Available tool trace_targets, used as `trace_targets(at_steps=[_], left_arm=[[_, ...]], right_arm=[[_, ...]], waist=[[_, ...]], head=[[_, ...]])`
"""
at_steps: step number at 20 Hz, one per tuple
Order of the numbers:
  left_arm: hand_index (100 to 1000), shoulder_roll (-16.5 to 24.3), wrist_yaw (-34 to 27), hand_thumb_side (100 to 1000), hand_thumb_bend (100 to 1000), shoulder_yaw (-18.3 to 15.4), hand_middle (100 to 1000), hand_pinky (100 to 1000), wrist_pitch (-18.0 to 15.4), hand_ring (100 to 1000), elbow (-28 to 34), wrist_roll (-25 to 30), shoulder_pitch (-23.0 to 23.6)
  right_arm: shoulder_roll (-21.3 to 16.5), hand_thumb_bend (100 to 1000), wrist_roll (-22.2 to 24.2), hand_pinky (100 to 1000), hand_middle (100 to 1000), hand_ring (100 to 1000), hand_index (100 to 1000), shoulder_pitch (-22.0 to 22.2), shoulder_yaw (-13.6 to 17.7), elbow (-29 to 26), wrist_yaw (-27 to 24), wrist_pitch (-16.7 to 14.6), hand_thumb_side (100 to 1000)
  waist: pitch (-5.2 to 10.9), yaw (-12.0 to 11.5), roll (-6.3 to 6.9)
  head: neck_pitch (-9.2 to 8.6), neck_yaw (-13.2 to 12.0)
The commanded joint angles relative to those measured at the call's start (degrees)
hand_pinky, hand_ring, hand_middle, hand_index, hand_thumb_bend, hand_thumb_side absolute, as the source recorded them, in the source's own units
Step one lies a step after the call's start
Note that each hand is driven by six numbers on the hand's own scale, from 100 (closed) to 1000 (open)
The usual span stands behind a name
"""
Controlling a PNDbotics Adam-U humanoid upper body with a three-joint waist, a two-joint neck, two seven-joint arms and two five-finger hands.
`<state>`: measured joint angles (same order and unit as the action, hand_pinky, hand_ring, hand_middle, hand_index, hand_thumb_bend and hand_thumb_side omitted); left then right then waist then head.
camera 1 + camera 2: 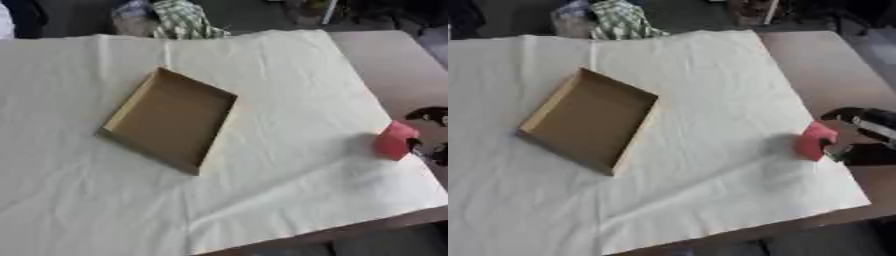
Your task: Pick up objects on the table and place them in the box.
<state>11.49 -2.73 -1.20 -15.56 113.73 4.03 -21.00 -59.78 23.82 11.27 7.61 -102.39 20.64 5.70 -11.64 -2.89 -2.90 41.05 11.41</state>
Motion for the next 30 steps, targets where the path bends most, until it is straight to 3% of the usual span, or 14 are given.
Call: trace_targets(at_steps=[1,2,8,23,26,30], left_arm=[[769,0.15,-0.27,687,100,0.09,649,540,0.1,701,0.87,0.34,-0.31],[769,0.12,-0.3,688,100,0.13,649,539,0.13,701,0.87,0.41,-0.3],[769,-0.08,-0.41,688,100,0.29,649,538,0.39,701,0.87,0.94,-0.23],[769,-0.32,-0.47,692,100,0.44,649,537,0.95,702,0.87,2.2,-0.09],[769,-0.34,-0.45,691,100,0.45,650,537,1.04,703,0.87,2.43,-0.07],[769,-0.54,-0.5,691,100,0.63,650,537,1.12,703,0.87,2.9,-0.1]], right_arm=[[-1.86,121,-0.07,941,984,1000,1000,-0.85,0.34,0.64,0.78,0.27,827],[-1.89,149,-0.13,942,986,1000,1000,-1.04,0.25,0.93,1.22,0.4,874],[-1.81,169,-0.66,943,987,1000,1000,-2.04,-0.06,2.61,4.49,1.15,877],[-1.48,121,0.56,944,981,1000,1000,-3.06,-0.41,1.87,0.69,-0.69,948],[-1.52,153,0.63,948,987,1000,1000,-2.81,-0.04,1.38,0.29,-0.86,998],[-1.75,207,1.44,951,995,1000,1000,-2.65,-0.44,2.09,2.24,-0.88,1000]], waist=[[0.58,-0.12,-0.01],[0.55,-0.16,0.0],[0.26,-0.25,0.02],[0.06,-0.29,0.04],[0.05,-0.21,-0.04],[0.05,-0.33,-0.05]], head=[[-0.36,0.3],[-0.4,0.31],[-0.43,0.48],[-0.23,0.5],[-0.2,0.46],[-0.41,0.55]])
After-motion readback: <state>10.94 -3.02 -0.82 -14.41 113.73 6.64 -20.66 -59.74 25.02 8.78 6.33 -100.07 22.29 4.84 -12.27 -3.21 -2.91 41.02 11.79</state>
